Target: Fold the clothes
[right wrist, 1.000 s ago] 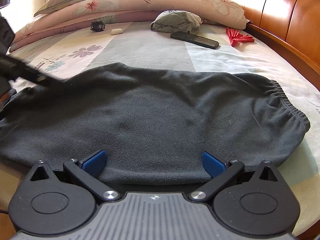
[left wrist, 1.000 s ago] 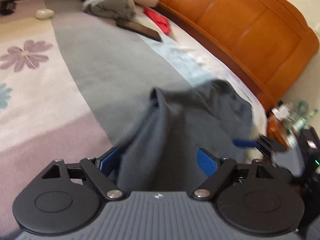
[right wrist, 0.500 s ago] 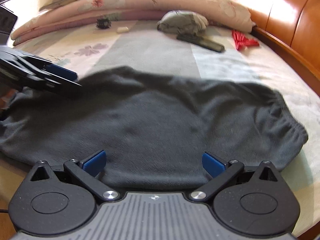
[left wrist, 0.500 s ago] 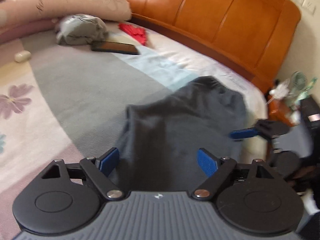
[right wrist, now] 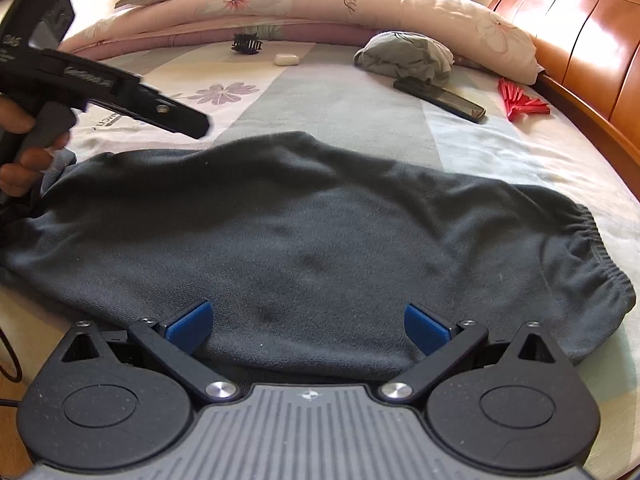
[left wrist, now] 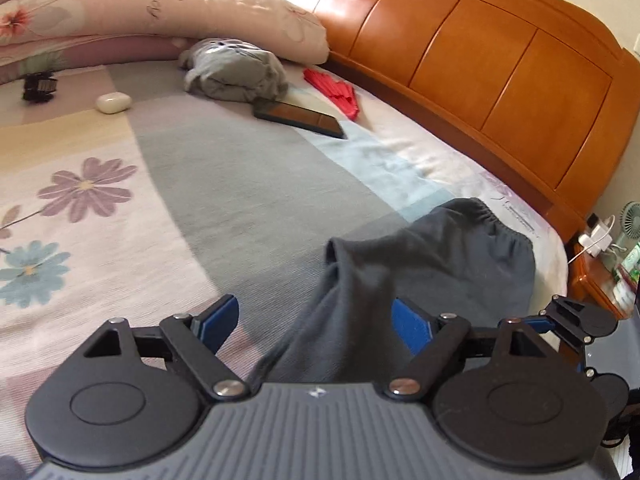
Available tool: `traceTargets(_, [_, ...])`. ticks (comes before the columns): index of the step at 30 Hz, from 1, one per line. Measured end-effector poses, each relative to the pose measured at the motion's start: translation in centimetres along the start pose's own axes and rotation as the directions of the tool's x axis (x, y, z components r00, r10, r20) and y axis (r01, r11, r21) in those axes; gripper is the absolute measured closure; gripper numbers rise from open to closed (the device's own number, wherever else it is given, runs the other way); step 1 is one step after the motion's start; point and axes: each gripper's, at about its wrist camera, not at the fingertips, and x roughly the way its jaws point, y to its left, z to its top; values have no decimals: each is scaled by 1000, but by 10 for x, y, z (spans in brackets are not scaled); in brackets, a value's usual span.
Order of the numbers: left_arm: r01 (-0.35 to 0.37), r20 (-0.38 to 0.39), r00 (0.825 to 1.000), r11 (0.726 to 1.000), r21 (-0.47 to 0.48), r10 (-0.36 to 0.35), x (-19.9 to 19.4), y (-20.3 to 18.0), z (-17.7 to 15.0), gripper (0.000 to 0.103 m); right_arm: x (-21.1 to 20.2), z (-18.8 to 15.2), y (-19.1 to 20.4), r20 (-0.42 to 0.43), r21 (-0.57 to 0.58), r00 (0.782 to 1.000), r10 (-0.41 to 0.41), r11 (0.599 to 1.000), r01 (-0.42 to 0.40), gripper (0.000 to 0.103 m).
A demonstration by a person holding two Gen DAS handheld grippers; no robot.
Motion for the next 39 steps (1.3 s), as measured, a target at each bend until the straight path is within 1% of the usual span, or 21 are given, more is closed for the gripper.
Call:
traceTargets(3, [-38, -47, 998, 999, 30, 40, -1, 5, -6, 20, 0, 0, -1, 1, 14, 1000, 5, 1000, -5, 0])
traceTargets(4, [-66, -67, 995, 997, 46, 69, 2, 5, -8, 20, 1, 0, -1, 1, 16, 1000, 5, 1000, -5, 0])
traceTargets(6, [-153, -85, 984, 985, 77, 159, 11, 6, -12, 21, 2, -1, -1, -1, 19, 1000, 4, 1000, -4, 0])
traceTargets(8, [-227, -69, 970, 968, 105, 235, 23, 7, -14, 20, 2, -1, -1, -2, 26, 1000, 4, 1000, -4, 0])
traceTargets(9, [-249, -58, 965, 963, 104, 255, 28, 9, -14, 18, 2, -1, -2, -4, 29, 1000, 4, 1000, -4, 0])
traceTargets(11, [-256, -41, 965, 965, 60, 259, 33, 13, -11, 18, 1, -1, -2, -5, 29, 1000, 0, 1000, 0, 0])
traceTargets(12, [-272, -38, 961, 961, 50, 274, 33, 13, -8, 20, 0, -1, -1, -4, 27, 1000, -2, 1000, 3, 0])
traceTargets(14, [-319, -37, 947, 947, 48, 320, 29, 12, -2, 23, -3, -1, 0, 2, 28, 1000, -1, 1000, 1, 0])
traceTargets(15, [-324, -35, 945, 945, 42, 326, 25, 12, 0, 23, -5, -1, 0, 6, 28, 1000, 1, 1000, -1, 0])
traceTargets(18, [-260, -18, 965, 966, 7, 260, -2, 7, 2, 23, -9, 0, 2, 18, 37, 1000, 17, 999, -18, 0])
traceTargets(22, [-174, 19, 985, 985, 10, 174, -43, -14, -5, 21, -4, 2, 5, 16, 53, 999, 52, 997, -53, 0])
traceTargets(24, [-112, 26, 993, 994, 16, 111, -57, -28, -15, 19, 6, 0, 5, -1, 55, 999, 42, 998, -42, 0])
traceTargets(26, [-65, 22, 998, 998, 21, 65, -63, -40, -28, 19, 11, -5, 6, 18, 49, 1000, 24, 998, -25, 0])
traceTargets(30, [-58, -38, 998, 998, 13, 58, -59, -55, -66, 19, 12, -9, 5, 29, 44, 999, 25, 999, -26, 0])
traceTargets(32, [-88, -99, 991, 996, -15, 86, -52, -58, -87, 19, 8, -12, 4, 25, 34, 999, 26, 999, -27, 0])
traceTargets(33, [-103, -114, 988, 995, -17, 100, -50, -59, -97, 19, 6, -14, 3, 24, 31, 999, 25, 999, -26, 0])
traceTargets(35, [-128, -95, 987, 992, 12, 128, -55, -65, -113, 18, 0, -19, 1, 22, 27, 1000, 22, 999, -22, 0])
traceTargets(36, [-131, -101, 986, 991, 16, 132, -58, -68, -116, 17, -2, -22, 1, 22, 31, 1000, 20, 999, -20, 0])
traceTargets(39, [-127, -101, 987, 992, -12, 125, -66, -70, -117, 17, -7, -26, 0, 20, 35, 1000, 12, 999, -12, 0])
